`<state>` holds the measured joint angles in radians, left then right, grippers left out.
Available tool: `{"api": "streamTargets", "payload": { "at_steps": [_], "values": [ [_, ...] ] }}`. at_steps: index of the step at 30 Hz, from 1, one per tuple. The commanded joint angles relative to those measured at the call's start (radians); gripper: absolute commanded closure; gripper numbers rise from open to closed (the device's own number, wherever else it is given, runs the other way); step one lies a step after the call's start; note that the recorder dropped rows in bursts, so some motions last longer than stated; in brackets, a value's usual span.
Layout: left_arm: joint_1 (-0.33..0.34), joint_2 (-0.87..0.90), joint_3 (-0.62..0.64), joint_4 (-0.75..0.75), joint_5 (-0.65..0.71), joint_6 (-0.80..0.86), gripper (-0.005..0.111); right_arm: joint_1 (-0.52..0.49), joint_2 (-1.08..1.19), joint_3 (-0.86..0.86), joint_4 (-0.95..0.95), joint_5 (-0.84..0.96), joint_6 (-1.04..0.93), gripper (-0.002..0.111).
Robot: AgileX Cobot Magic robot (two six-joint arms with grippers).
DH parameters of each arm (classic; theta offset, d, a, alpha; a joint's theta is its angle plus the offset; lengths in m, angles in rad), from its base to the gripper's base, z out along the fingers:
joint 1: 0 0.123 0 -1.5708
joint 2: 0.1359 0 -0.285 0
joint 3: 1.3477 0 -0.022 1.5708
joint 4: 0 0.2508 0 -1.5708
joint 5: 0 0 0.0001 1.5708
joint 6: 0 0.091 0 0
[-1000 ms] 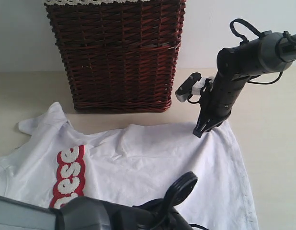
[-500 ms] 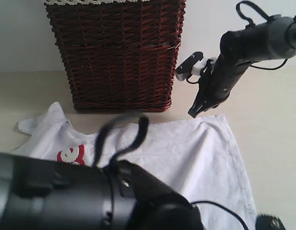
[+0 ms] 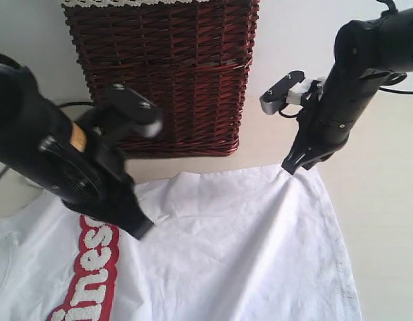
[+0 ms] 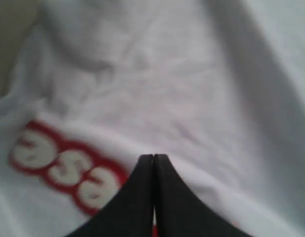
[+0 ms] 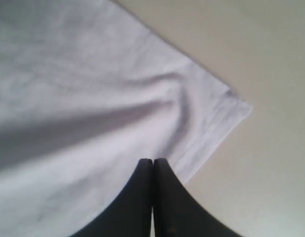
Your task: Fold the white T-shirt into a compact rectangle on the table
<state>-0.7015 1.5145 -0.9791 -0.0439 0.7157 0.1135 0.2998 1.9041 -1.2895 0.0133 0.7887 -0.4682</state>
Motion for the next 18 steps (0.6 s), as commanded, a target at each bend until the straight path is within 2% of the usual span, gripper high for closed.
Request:
{"api": "streamTargets", "payload": {
  "at_steps": [1,3,6,11,18],
  "values": [
    [0.255,0.057,0.035,-0.004,0.05,-0.021,0.107,-0.003,-0.1,0.086,0.126,0.014,-0.076,0.108],
    [0.328,0.099,0.043,-0.006,0.055,-0.018,0.107,-0.003,-0.126,0.124,0.251,0.05,-0.168,0.108],
    [0.372,0.169,0.047,-0.006,0.072,-0.009,0.107,-0.003,-0.133,0.202,0.328,0.07,-0.216,0.108],
    [0.374,0.222,0.045,-0.01,0.072,-0.009,0.107,0.003,-0.089,0.308,0.267,0.025,-0.21,0.108],
    [0.374,0.161,0.023,-0.01,0.08,-0.003,0.107,0.003,0.037,0.334,0.207,-0.049,-0.147,0.108]
  ]
}}
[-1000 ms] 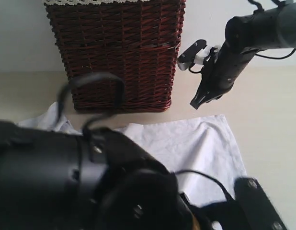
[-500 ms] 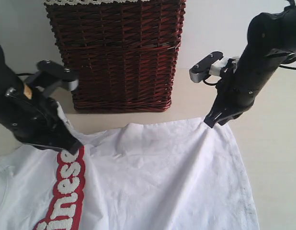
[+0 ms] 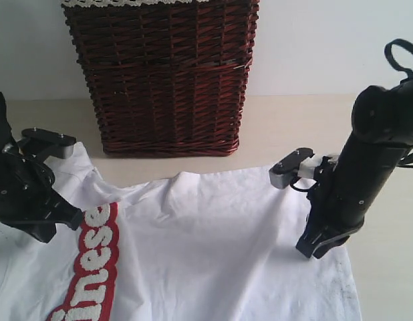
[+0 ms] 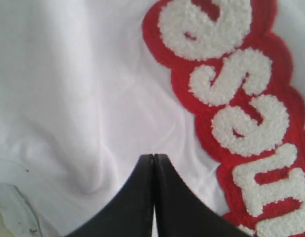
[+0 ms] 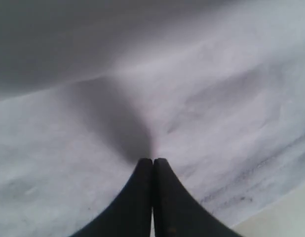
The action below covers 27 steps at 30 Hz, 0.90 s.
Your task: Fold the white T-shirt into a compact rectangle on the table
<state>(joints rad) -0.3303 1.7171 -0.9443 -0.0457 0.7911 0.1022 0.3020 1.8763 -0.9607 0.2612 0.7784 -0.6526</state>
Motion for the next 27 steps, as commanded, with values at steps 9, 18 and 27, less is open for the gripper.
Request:
{"api": "streamTargets", "payload": {
  "at_steps": [9,18,27],
  "values": [
    [0.003,-0.066,-0.012,-0.009,0.003,0.022,0.107,0.001,0.123,-0.053,-0.681,0.034,0.665,0.108],
    [0.003,-0.064,-0.007,-0.009,0.019,0.026,0.107,0.001,0.123,-0.053,-0.891,0.061,0.859,0.108],
    [0.003,-0.064,0.026,0.009,-0.141,-0.025,0.1,0.001,0.104,-0.097,-0.905,0.097,0.941,0.108]
  ]
}}
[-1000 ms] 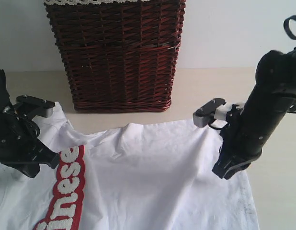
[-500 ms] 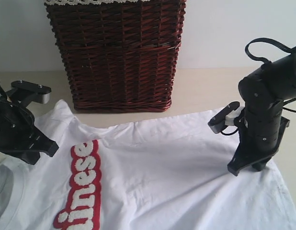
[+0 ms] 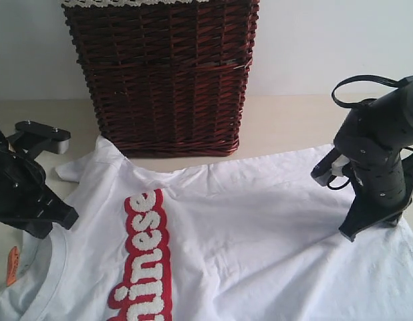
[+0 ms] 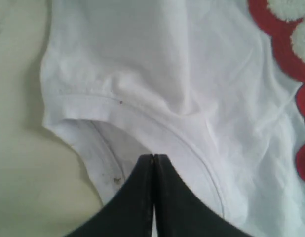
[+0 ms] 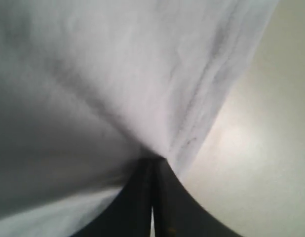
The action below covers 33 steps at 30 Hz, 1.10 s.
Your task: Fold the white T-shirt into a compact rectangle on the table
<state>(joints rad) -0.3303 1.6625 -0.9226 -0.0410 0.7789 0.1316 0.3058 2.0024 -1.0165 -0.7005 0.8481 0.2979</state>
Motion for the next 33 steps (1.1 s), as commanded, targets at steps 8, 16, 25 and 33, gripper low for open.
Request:
{"api": "streamTargets", "payload": {
  "at_steps": [8,16,25,33],
  "values": [
    [0.013,0.03,-0.017,0.005,-0.422,-0.156,0.052,-0.003,-0.198,-0.199,0.556,0.034,-0.37,0.108],
    [0.091,0.278,-0.165,-0.03,-0.427,-0.14,0.052,-0.003,-0.385,-0.22,0.998,0.033,-0.69,0.108],
    [0.099,0.38,-0.22,-0.346,-0.421,0.223,0.067,-0.003,-0.418,-0.224,1.044,-0.001,-0.714,0.108],
    [0.128,0.392,-0.22,-0.535,-0.356,0.462,0.107,-0.003,-0.418,-0.224,1.069,0.003,-0.723,0.108]
  ]
}}
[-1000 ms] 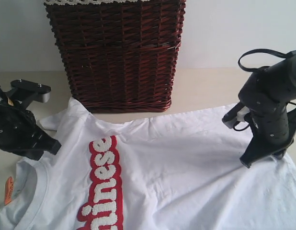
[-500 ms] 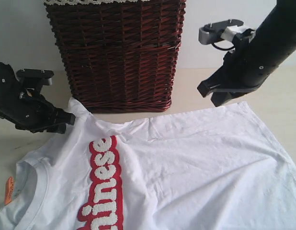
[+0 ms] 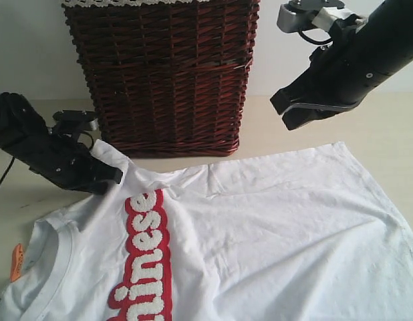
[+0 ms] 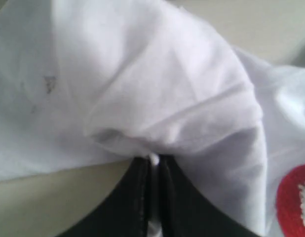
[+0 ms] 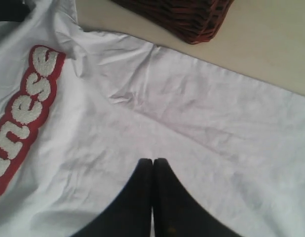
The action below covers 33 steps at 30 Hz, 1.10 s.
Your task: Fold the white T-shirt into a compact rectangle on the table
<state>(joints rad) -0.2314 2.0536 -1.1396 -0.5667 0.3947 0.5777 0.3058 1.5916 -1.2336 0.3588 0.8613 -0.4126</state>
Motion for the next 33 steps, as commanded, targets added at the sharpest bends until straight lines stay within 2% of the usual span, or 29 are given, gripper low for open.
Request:
{"api": "streamTargets", "payload": {
  "at_steps": [1,7,12,15,20,24,27,31,33],
  "values": [
    [0.042,-0.002,-0.003,0.006,0.034,-0.009,0.107,-0.003,-0.007,-0.007,0.009,-0.01,-0.012,0.108],
    [0.152,-0.044,-0.003,0.182,0.107,-0.207,0.107,-0.003,-0.007,-0.007,0.009,-0.012,-0.012,0.108],
    [0.228,-0.083,-0.003,0.211,0.169,-0.222,0.107,-0.003,-0.007,-0.007,0.009,-0.011,-0.012,0.108],
    [0.24,-0.099,-0.003,0.263,0.185,-0.224,0.107,-0.003,-0.007,-0.007,0.009,0.002,-0.012,0.108],
    [0.25,-0.102,-0.003,0.477,0.225,-0.385,0.107,-0.003,-0.007,-0.007,0.024,0.003,-0.012,0.108],
    [0.25,-0.118,-0.027,0.493,0.185,-0.463,0.106,-0.003,-0.007,-0.007,0.027,0.008,-0.012,0.108],
    [0.25,-0.146,-0.066,0.488,0.176,-0.485,0.095,-0.003,-0.007,-0.007,0.027,0.015,-0.03,0.108],
    [0.252,-0.2,-0.103,0.508,0.189,-0.483,0.058,-0.003,-0.007,-0.007,0.027,0.011,-0.032,0.108],
    [0.252,-0.232,-0.114,0.508,0.191,-0.519,0.053,-0.003,-0.007,-0.007,0.027,0.011,-0.032,0.108]
  ]
}}
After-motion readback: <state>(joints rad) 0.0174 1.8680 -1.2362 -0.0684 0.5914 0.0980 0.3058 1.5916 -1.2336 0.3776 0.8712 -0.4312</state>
